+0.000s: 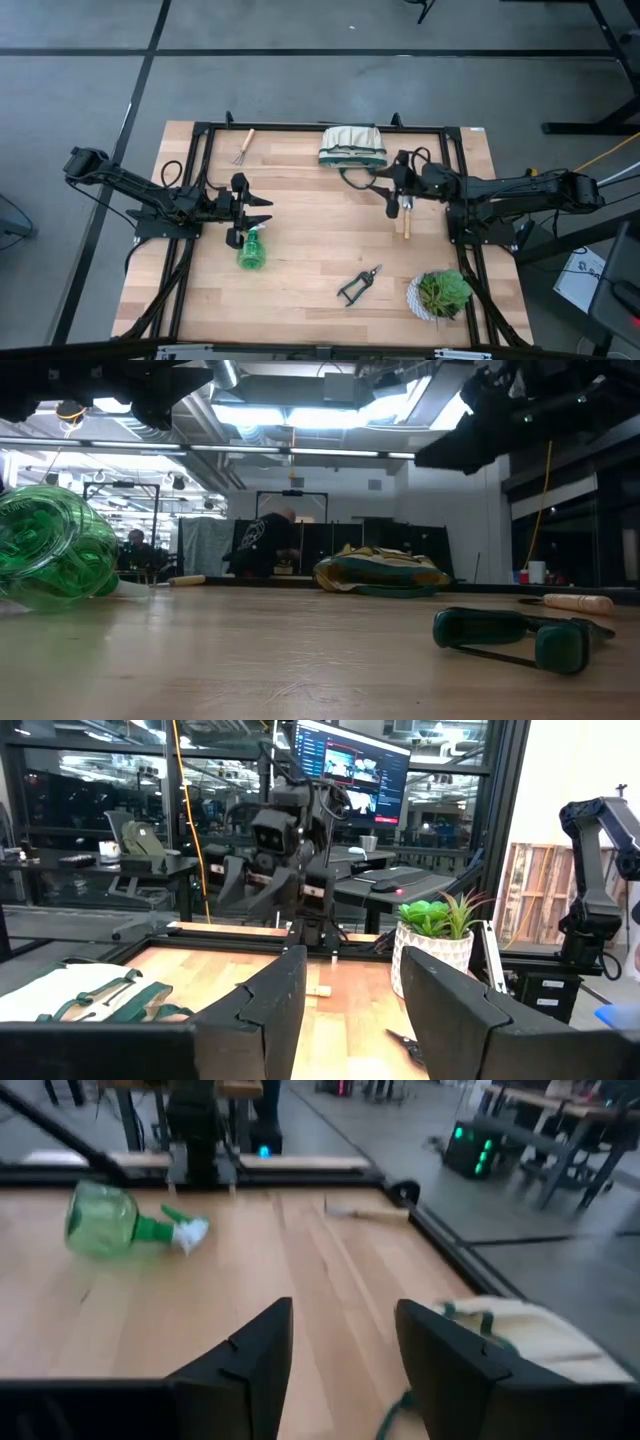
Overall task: Pick & Place Garden tools in Gardening bag
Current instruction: Adjust the green gardening bag
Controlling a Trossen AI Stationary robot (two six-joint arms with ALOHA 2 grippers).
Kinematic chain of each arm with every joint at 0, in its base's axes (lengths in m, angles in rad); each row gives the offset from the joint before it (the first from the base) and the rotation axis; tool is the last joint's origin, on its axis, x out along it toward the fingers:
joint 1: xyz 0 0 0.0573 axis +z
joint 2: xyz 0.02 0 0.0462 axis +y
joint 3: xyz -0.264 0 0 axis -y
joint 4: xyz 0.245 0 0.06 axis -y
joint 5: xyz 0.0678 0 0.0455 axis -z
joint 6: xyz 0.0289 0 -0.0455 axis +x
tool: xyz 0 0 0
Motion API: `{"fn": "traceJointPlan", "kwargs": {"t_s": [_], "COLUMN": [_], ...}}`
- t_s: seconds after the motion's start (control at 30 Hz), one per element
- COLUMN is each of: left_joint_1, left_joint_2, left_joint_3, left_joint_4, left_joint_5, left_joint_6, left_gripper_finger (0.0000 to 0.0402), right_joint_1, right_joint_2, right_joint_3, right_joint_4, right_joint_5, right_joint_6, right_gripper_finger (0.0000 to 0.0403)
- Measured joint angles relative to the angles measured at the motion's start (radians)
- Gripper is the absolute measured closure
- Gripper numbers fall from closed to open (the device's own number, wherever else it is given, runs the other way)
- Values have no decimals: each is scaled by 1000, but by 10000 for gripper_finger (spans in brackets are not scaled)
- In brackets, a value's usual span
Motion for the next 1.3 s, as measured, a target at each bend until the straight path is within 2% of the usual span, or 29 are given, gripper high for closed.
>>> {"fn": "traceJointPlan", "kwargs": {"t_s": [0.13,0.33,1.2,1.3], "left_joint_1": [0,0,0,0], "left_joint_2": [0,0,0,0], "left_joint_3": [0,0,0,0], "left_joint_4": [0,0,0,0], "left_joint_5": [0,0,0,0], "left_joint_6": [0,0,0,0], "left_gripper_finger": [240,242,240,242], "right_joint_1": [0,-8,-7,-7], "right_joint_2": [5,5,5,5], "right_joint_3": [0,0,0,0], "right_joint_4": [36,28,14,14], "right_joint_5": [0,9,9,-18], "right_joint_6": [-28,-163,-157,-157], "right_gripper_finger": [221,221,222,222]}}
